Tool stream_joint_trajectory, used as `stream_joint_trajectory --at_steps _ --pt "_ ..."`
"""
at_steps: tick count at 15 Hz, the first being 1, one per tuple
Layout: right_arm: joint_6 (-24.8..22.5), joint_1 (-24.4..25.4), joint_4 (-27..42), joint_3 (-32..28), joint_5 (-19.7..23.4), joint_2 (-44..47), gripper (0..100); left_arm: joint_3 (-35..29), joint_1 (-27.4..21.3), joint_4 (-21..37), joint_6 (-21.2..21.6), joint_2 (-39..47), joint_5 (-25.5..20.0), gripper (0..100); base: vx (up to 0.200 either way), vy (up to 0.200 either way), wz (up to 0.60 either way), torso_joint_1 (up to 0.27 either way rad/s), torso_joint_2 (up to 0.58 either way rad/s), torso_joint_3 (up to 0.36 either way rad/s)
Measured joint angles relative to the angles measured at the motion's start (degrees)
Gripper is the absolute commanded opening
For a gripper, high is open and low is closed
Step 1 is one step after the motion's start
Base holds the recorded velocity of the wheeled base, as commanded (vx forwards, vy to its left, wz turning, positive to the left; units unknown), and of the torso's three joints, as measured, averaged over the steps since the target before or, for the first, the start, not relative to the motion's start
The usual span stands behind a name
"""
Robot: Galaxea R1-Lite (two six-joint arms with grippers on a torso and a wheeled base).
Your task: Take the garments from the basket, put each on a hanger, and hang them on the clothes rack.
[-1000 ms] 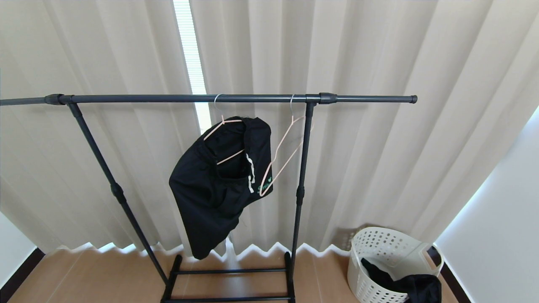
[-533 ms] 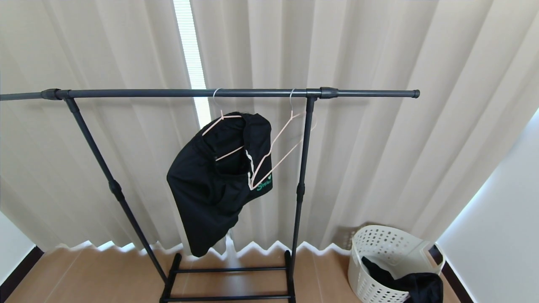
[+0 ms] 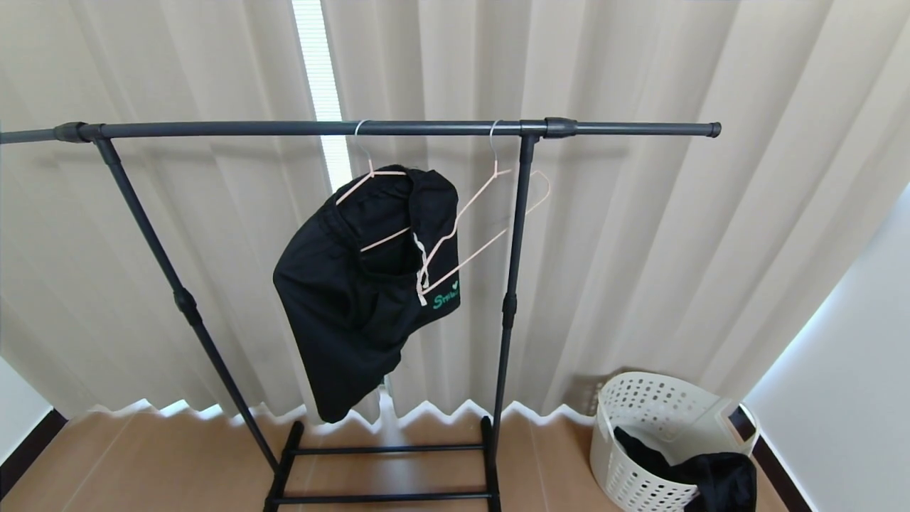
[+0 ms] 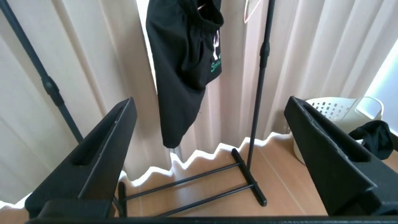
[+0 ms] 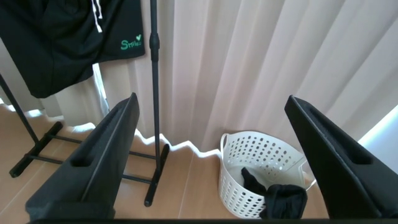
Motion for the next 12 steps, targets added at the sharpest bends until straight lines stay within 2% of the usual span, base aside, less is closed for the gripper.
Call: stream_joint_trajectory --at_steps 12 --pt "-0.10 0.00 -0.02 0.02 0.00 0.00 100 0.00 0.00 0.00 0.02 -0.02 -0.11 100 0.000 0.000 0.00 -0.205 0.52 0.314"
